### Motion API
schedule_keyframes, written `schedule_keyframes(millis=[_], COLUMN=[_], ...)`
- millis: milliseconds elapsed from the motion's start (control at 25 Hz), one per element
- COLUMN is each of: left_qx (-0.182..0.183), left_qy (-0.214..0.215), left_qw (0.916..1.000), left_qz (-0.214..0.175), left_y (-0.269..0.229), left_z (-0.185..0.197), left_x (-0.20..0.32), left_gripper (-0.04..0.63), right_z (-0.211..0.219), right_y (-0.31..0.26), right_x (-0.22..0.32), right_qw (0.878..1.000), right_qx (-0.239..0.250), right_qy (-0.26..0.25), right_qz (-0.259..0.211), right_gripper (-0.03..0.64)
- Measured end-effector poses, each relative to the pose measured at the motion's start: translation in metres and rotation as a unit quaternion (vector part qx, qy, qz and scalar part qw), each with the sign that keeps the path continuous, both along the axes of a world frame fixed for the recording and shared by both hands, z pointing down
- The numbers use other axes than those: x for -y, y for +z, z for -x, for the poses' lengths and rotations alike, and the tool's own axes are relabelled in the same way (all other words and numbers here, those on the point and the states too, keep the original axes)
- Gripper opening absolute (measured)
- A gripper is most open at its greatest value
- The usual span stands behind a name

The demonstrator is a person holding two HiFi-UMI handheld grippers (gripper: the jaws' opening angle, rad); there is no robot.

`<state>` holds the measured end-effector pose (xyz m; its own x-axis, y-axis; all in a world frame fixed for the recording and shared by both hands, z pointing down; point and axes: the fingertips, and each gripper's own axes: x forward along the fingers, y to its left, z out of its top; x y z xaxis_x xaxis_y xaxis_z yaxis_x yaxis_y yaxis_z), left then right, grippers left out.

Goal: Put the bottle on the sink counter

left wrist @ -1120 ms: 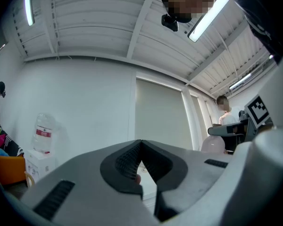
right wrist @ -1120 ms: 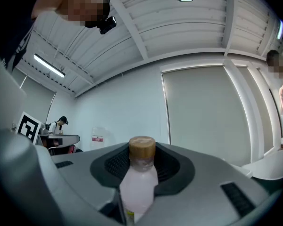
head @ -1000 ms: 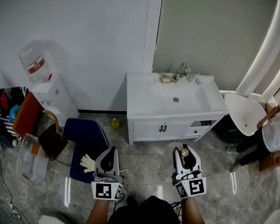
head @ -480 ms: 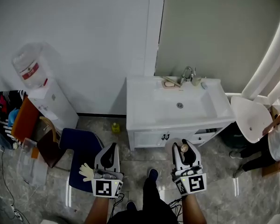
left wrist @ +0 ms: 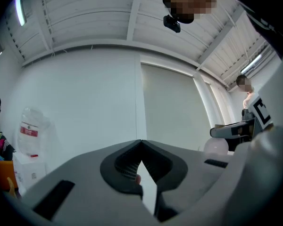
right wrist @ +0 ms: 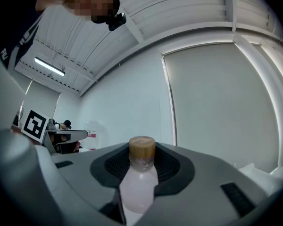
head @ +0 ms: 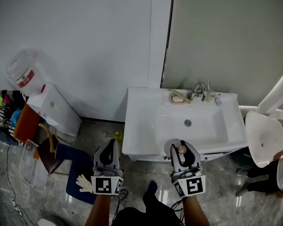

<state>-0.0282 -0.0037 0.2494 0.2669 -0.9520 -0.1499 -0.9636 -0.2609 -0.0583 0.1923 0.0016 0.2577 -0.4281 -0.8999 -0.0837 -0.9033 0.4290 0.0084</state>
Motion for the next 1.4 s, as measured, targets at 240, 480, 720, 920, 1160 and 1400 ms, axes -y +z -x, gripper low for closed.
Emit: schedule_keyframes(millis=[240,480,720,920,1160,1400], left_qx=[0.007,0.011,0.007,0.005,-0.002,-0.013], left_qy=[-0.019,-0.03,-0.02,-0.019,-0.034,-0.051], left_qw=[0.9998,0.9995,0.9997,0.9997,0.9987,0.9969], left_qz=[0.003,0.005,0.011,0.016,0.037,0.058], left_y=[0.007,0.016,0.038,0.069,0.115,0.155], left_z=[-0.007,0.01,0.027,0.048,0.083,0.115], left_x=[0.061,0.106,0.149,0.184,0.204,0.219], left_gripper=[0.021,0.021,0.021,0.021,0.021,0.021], right_z=[0.0,0.021,0.056,0.088,0.124,0.15], right_y=[0.006,0.02,0.045,0.092,0.147,0.194], right_x=[0.077,0.134,0.194,0.259,0.329,0.369], right_qw=[1.0,0.999,0.998,0.998,0.998,0.997], right_qx=[-0.008,-0.009,-0.008,-0.011,-0.018,-0.017], right_qy=[-0.029,-0.046,-0.054,-0.049,-0.048,-0.049], right_qz=[0.002,0.007,0.017,0.022,0.03,0.051], right_gripper=[0.146,0.146,0.146,0.146,0.146,0.146])
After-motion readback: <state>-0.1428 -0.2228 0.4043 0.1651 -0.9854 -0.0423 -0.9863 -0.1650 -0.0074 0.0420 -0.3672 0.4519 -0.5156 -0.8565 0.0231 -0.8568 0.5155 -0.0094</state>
